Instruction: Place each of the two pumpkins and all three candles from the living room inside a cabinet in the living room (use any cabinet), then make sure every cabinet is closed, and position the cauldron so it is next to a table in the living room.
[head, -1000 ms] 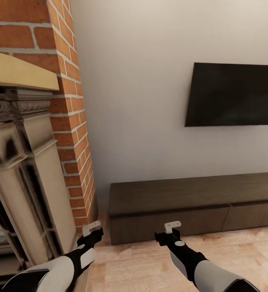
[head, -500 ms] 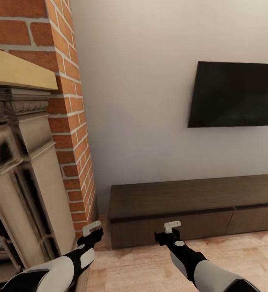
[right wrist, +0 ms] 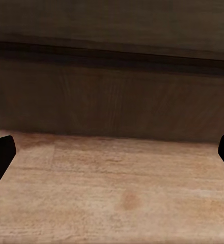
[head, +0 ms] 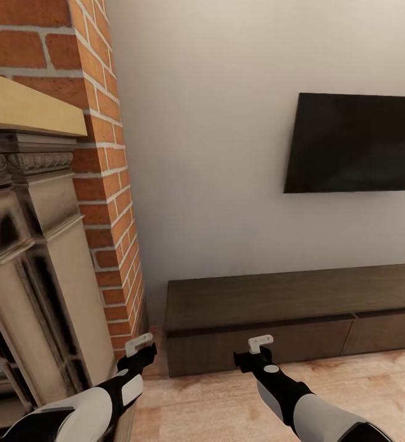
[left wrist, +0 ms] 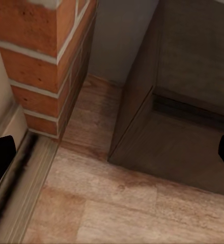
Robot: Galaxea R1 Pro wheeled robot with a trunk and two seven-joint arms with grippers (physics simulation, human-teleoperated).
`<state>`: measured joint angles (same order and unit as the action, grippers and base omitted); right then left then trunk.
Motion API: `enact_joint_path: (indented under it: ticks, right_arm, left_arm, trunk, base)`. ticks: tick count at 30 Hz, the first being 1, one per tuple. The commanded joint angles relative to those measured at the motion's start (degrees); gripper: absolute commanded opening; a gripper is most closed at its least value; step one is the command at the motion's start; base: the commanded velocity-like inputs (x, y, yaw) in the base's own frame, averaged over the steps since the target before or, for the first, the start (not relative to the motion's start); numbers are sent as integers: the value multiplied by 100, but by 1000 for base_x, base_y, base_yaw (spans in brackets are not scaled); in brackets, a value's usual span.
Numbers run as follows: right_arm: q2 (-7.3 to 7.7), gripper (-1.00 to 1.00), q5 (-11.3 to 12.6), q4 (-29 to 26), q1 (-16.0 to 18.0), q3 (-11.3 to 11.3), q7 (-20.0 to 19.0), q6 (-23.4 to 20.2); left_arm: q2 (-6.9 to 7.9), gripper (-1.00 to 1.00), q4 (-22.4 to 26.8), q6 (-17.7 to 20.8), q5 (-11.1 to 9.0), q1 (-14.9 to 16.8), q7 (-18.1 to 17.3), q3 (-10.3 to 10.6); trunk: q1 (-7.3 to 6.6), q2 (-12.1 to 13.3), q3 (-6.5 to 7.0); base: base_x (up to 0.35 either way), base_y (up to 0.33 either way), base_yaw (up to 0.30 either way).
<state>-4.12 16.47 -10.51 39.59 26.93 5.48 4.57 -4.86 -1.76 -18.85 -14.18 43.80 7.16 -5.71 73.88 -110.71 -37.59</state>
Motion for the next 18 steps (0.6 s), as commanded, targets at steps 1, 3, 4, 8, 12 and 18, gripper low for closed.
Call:
enact_joint_path:
  ticks: [1,3,4,8,12,18]
  right_arm:
    - [-1,100,48,10,5,48,24,15]
    - [-1,100,44,12,5,49,25,-19]
    - [-1,100,42,15,4,49,24,-96]
    - [-2,100,49,15,4,43,24,-167]
    - [-2,100,86,14,5,35,25,-172]
    - [0,100,694,14,3,9,56,-170]
  left_arm:
    - [4,100,-16,-32,12,10,-5,-47]
    - [13,100,-12,-26,12,10,-15,-51]
    - [24,100,-6,-17,12,11,-19,-52]
    - [37,100,2,53,6,14,-29,-53]
    - [31,100,162,384,4,16,-34,-53]
    - [-62,100,1438,1586,10,15,-54,-33]
  trunk:
    - [-1,-3,-6]
    - [-1,-3,-6]
    - [-1,-3,-6]
    - [-1,-3,-6]
    - [-1,-3,-6]
    - [-1,-3,-6]
  base:
    - [0,0,0]
    - [0,0,0]
    - [0,0,0]
    - [0,0,0]
    - [0,0,0]
    - [0,0,0]
